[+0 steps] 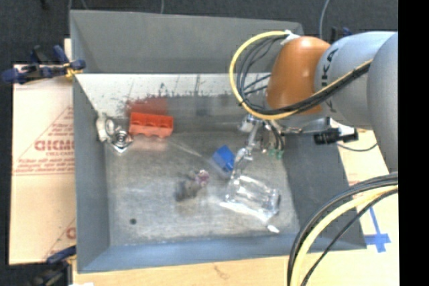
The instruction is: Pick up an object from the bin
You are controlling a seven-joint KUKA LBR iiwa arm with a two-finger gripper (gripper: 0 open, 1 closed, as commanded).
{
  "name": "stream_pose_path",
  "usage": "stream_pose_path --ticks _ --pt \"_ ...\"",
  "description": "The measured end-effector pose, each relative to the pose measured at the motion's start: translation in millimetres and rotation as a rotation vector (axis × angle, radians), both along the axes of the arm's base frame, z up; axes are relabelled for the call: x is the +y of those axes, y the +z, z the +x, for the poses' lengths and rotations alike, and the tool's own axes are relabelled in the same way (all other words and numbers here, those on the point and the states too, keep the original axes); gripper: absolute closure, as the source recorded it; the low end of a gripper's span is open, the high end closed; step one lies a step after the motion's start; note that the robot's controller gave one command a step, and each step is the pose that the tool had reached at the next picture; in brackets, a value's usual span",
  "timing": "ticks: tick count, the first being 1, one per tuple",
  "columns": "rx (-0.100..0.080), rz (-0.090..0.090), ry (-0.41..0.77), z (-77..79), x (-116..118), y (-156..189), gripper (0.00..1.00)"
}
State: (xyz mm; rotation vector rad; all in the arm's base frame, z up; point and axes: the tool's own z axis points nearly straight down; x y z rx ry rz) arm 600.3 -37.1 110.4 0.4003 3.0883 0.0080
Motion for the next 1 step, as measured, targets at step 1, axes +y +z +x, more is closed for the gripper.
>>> stream_pose_path --ticks 1 --pt "-0.001 -0.002 -0.069 -3.7 2.4 -1.8 0.00"
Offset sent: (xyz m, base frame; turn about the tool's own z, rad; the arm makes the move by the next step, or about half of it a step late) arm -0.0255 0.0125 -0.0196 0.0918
